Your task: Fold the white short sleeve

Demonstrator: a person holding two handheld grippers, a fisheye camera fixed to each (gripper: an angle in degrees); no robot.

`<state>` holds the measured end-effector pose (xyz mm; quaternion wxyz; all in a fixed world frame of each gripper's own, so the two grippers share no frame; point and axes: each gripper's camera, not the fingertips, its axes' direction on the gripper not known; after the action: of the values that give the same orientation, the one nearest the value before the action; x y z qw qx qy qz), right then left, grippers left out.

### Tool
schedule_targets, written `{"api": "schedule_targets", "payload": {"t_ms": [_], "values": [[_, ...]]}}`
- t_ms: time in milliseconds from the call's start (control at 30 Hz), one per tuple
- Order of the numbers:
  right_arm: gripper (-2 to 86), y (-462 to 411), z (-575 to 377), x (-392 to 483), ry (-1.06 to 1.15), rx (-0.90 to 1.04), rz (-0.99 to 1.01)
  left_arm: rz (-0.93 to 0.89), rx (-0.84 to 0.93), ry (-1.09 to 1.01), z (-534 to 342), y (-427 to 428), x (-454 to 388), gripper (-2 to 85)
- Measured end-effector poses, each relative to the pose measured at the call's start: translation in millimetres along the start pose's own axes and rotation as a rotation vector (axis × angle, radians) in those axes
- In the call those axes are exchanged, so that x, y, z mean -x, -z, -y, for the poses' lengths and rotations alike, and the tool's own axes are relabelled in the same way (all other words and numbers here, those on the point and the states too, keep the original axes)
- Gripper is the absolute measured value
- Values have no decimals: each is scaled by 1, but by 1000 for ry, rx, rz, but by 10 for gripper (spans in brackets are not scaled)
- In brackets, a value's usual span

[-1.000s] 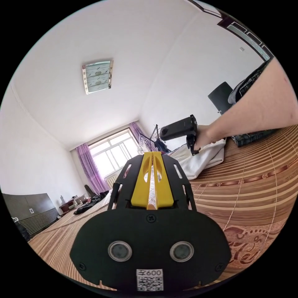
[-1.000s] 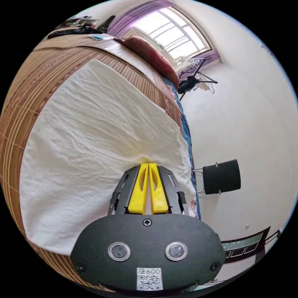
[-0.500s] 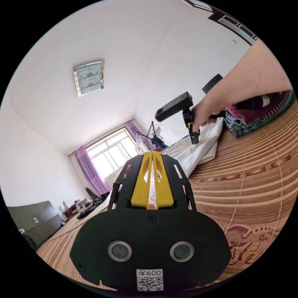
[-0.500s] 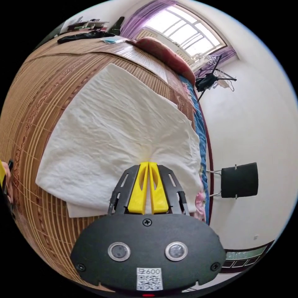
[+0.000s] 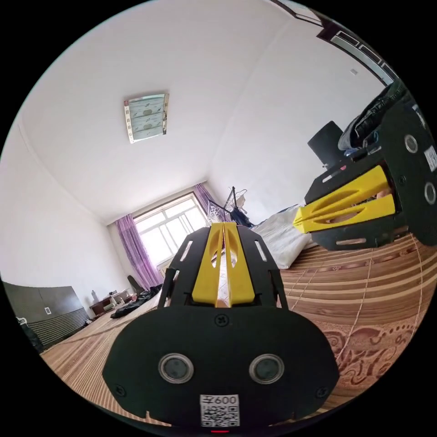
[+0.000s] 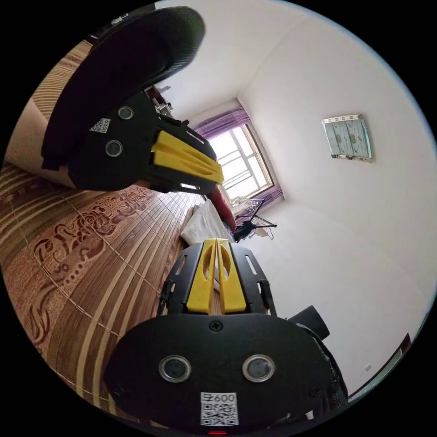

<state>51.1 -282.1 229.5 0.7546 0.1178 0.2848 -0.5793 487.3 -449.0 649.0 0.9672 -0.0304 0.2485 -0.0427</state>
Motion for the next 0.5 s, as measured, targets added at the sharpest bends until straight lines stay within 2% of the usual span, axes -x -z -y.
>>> {"api": "schedule_targets", "payload": {"t_ms": [100, 167, 200, 267, 367, 400, 433, 500], "values": [[-8, 0, -11, 10, 19, 7, -57, 30, -58, -72, 5, 3, -16, 16], [-8, -12, -16, 29, 112, 81, -134, -7, -30, -44, 7, -4, -23, 18], [-8, -15, -17, 33, 139, 96, -144, -59, 63, -40, 10, -20, -29, 19], [-8, -21, -20, 34, 182, 150, -50, -13, 217, -85, 15, -46, -42, 20], [-8, -22, -24, 30, 239, 149, 81, -174, 404, -253, 26, -64, -59, 18], [-8, -24, -23, 27, 234, 165, 102, -219, 556, -282, 29, -67, -55, 17], [-8, -30, -21, 21, 218, 196, 127, -239, 607, -258, 33, -64, -48, 16], [-8, -33, -22, 11, 219, 210, 177, -373, 876, -160, 52, -44, -19, 14]]}}
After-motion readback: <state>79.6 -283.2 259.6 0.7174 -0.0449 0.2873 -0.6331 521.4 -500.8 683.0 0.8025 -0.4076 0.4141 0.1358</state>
